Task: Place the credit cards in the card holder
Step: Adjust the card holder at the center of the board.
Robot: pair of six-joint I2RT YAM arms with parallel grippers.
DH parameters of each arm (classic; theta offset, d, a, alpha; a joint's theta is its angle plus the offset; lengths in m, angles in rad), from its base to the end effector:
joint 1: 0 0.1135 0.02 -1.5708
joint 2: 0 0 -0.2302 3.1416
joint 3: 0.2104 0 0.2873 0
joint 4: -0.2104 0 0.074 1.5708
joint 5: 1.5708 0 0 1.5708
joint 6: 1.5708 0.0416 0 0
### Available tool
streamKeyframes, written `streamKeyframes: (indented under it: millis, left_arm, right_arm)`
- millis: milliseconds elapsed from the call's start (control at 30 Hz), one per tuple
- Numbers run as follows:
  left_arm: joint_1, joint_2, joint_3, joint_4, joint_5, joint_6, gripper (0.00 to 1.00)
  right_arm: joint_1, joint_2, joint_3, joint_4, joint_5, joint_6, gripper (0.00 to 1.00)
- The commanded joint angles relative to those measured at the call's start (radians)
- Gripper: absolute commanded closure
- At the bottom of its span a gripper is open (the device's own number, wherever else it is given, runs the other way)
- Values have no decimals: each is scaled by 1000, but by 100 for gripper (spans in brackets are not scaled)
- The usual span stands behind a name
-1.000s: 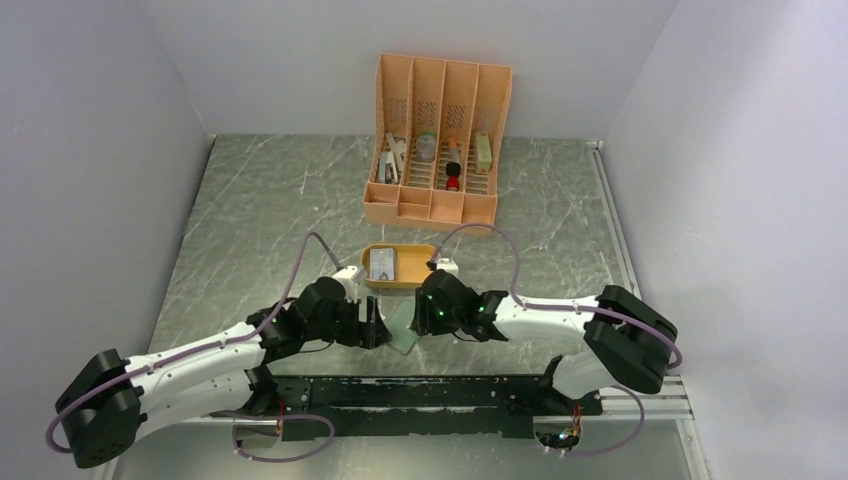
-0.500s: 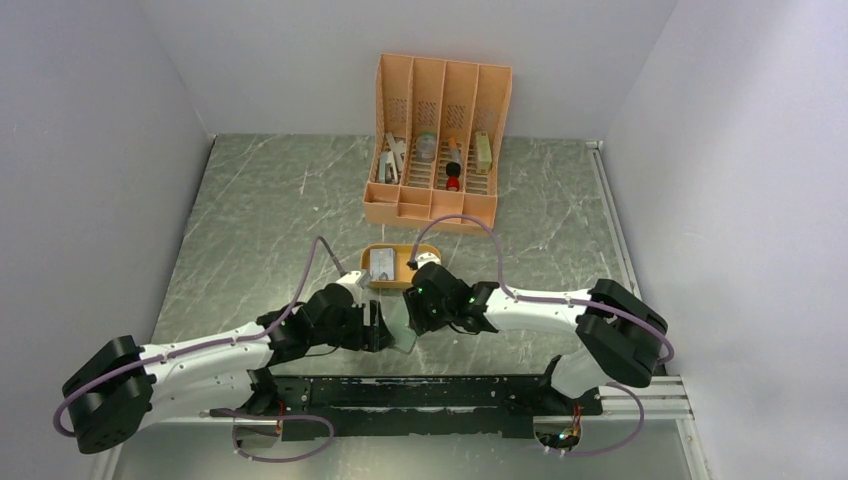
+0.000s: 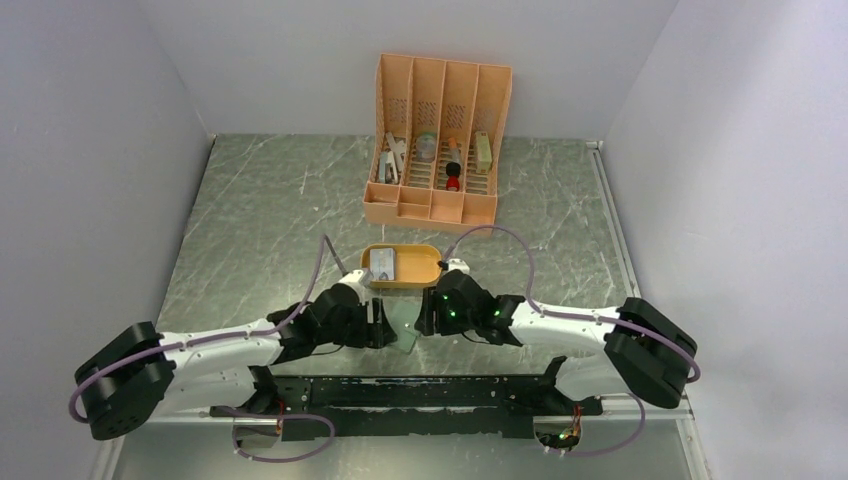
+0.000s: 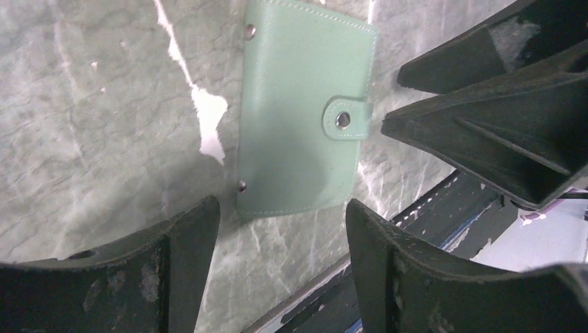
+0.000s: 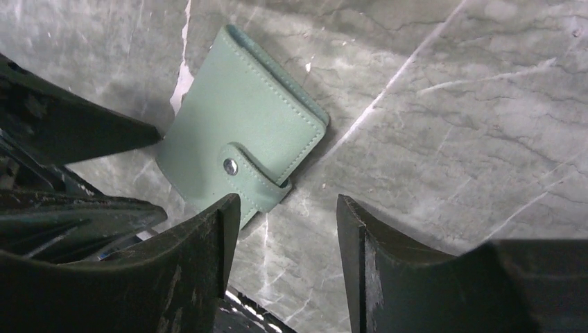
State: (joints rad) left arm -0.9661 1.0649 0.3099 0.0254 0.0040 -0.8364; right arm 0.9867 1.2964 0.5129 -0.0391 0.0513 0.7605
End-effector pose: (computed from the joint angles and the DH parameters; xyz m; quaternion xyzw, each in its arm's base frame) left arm 0.1365 -0.1978 0.0890 0.0600 0.9109 -0.3213 0.2520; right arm 0.1549 0.2304 0.0946 -0.0957 0.9256 0.2647 0.2529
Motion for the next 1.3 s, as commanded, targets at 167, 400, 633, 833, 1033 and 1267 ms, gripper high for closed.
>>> streamKeyframes:
  millis: [167, 400, 633, 833, 1033, 1267]
  left_arm:
    - [-34, 91, -26, 184, 62, -24, 42]
    - [-95, 130, -15, 207, 51, -32, 53]
    - [-144, 124, -3, 177, 14, -35, 55]
    - [-146, 2, 20, 13, -80, -31, 47]
    - [-145, -145, 52, -91, -177, -31, 23]
    - [-145, -177, 134, -157, -217, -18, 3]
  right_arm:
    - [-74, 28, -16, 81, -41, 88, 46]
    - [-85, 91, 47, 44, -45, 17, 50]
    - [-84, 81, 69, -28, -34, -40, 51]
    - [-63, -64, 94, -178, 78, -96, 48]
    - [34, -174, 151, -287, 269, -168, 47]
    - [135, -166, 227, -352, 491, -122, 36]
